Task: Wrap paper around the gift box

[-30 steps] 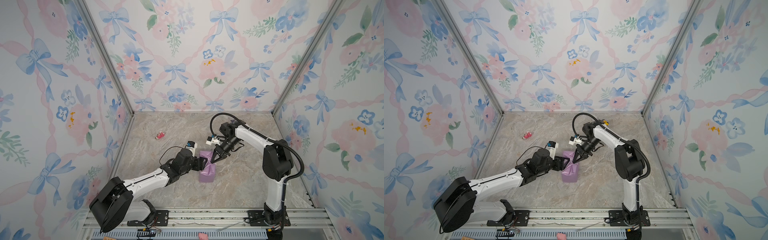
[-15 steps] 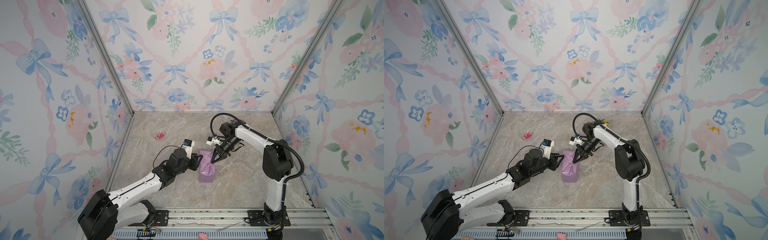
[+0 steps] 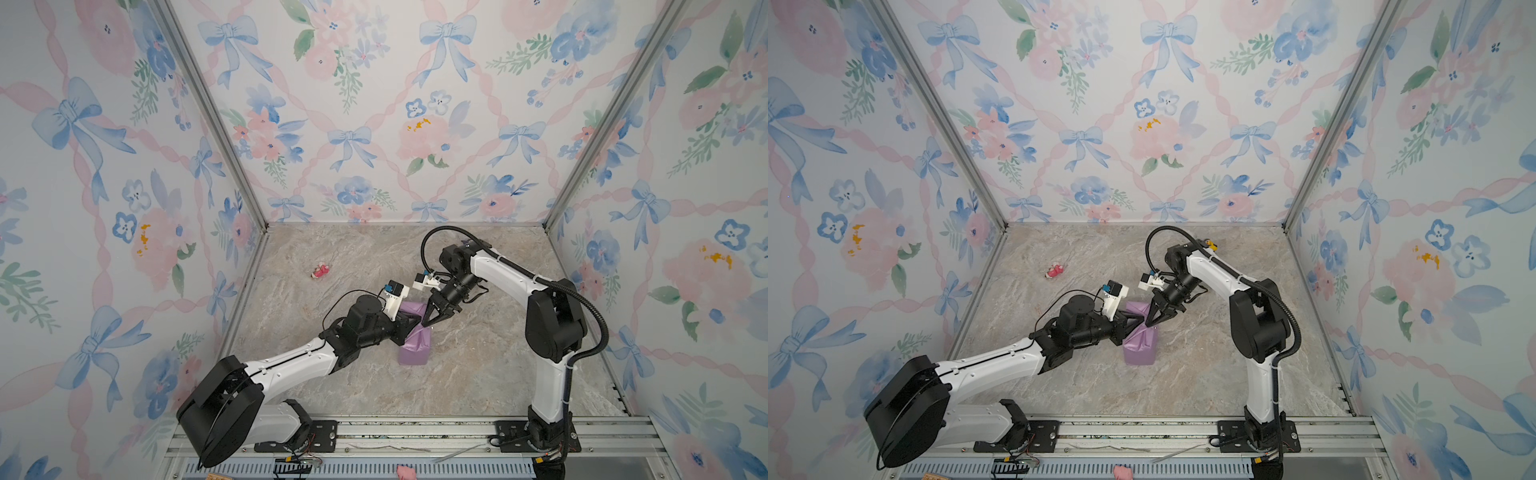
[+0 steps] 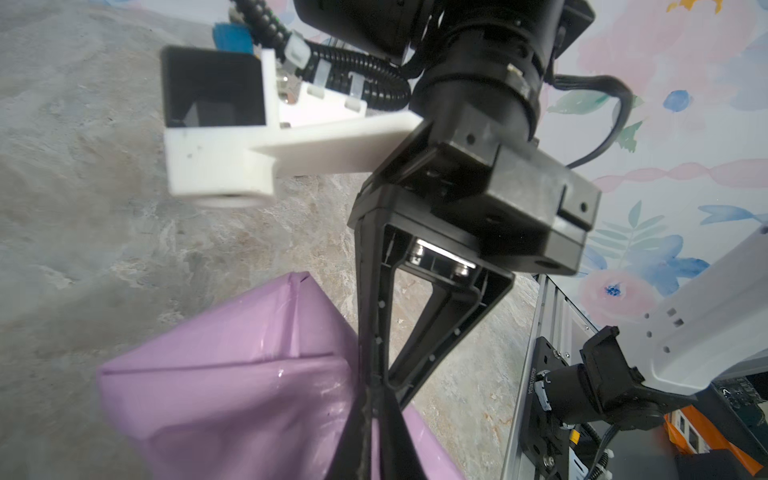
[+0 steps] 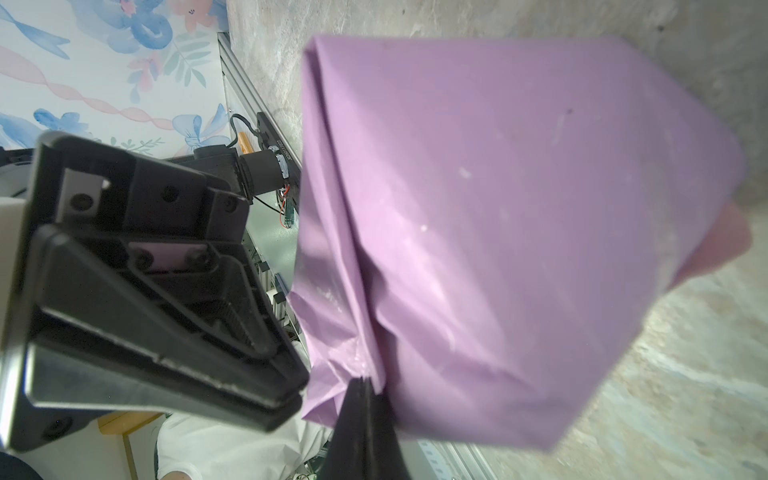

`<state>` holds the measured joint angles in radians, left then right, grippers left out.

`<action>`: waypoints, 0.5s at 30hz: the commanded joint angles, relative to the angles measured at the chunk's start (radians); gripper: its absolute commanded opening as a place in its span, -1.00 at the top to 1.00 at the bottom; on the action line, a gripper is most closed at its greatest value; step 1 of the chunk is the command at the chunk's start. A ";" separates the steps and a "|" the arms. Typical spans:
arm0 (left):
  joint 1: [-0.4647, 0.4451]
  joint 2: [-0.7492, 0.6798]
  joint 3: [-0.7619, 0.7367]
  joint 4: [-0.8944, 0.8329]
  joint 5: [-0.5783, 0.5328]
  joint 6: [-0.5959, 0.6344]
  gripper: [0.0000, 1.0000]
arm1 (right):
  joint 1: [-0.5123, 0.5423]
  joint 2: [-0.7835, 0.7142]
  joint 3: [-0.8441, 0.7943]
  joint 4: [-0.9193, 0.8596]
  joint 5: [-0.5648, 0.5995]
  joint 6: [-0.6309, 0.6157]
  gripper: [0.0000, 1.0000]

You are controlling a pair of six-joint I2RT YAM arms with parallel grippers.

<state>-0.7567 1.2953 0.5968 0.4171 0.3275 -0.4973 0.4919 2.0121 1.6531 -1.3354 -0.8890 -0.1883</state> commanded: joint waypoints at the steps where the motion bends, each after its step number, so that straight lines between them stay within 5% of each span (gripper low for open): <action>1: -0.004 0.023 0.017 0.065 0.028 0.009 0.82 | 0.008 0.016 -0.029 -0.012 0.121 0.010 1.00; 15: 0.010 0.078 -0.020 -0.017 -0.113 -0.033 0.90 | 0.007 0.007 -0.032 -0.016 0.107 0.004 1.00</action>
<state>-0.7551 1.3533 0.5739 0.4603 0.2596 -0.5240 0.4919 2.0083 1.6516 -1.3350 -0.8852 -0.1871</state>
